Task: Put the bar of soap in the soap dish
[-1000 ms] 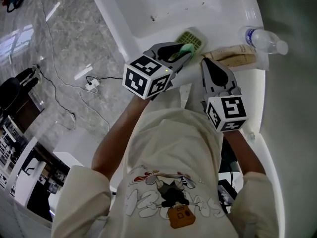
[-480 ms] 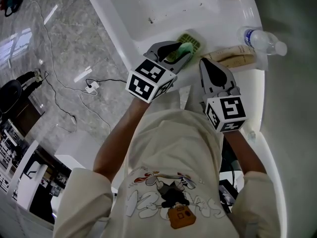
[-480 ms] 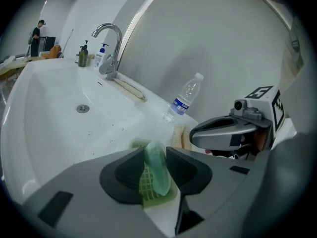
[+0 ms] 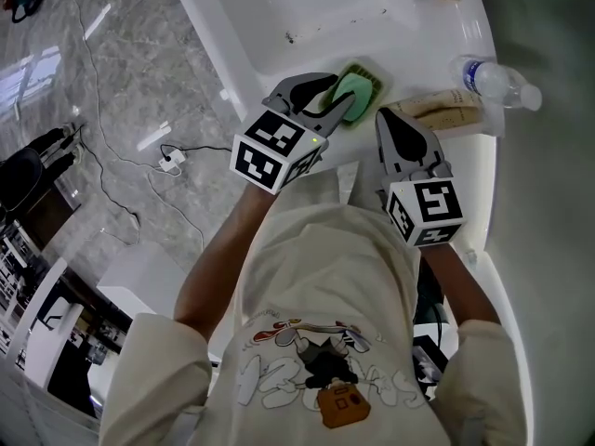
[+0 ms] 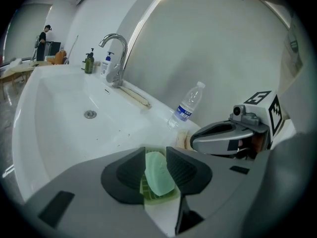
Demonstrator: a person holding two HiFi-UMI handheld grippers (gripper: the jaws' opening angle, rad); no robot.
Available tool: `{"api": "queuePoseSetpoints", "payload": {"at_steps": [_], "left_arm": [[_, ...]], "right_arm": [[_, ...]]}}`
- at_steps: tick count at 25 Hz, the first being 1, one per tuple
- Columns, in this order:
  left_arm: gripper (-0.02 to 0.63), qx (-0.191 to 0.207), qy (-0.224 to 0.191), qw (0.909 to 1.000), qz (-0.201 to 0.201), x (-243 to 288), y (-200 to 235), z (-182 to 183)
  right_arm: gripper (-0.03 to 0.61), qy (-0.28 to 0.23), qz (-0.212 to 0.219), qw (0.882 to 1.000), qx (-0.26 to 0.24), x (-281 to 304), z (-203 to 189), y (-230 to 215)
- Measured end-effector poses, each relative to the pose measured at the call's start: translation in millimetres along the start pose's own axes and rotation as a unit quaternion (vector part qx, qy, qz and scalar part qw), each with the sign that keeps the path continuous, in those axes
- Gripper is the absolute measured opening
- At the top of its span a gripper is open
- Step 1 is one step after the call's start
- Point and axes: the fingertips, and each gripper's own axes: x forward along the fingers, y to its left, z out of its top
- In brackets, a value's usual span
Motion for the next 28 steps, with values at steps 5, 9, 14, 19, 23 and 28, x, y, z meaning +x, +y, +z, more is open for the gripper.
{"api": "queuePoseSetpoints", "payload": {"at_steps": [5,9,14,19,23,28], "left_arm": [[0.127,-0.001,-0.013,0.9999,0.001,-6.1,-3.5,4.3],[0.127,-0.009,-0.018,0.9998,-0.002,-11.6,-10.3,4.0],[0.073,-0.015,-0.035,0.9993,-0.001,-21.0,-19.3,7.7],[0.009,-0.031,-0.075,0.9965,0.020,-33.9,-20.6,17.2],[0.008,-0.042,-0.082,0.9955,0.023,-41.6,-27.7,15.0],[0.008,-0.030,-0.082,0.9960,0.015,-48.2,-41.2,16.4]], "right_arm": [[0.008,-0.003,0.001,1.000,-0.007,-3.3,1.8,3.1],[0.008,-0.009,-0.001,1.000,-0.013,-9.5,3.3,4.6],[0.008,-0.022,-0.006,1.000,-0.012,-17.9,7.3,3.3],[0.008,-0.034,-0.008,0.999,-0.021,-25.3,12.2,6.4],[0.008,-0.043,-0.011,0.999,-0.021,-34.3,16.0,9.6],[0.008,-0.055,-0.016,0.998,-0.029,-43.7,25.8,7.8]]}}
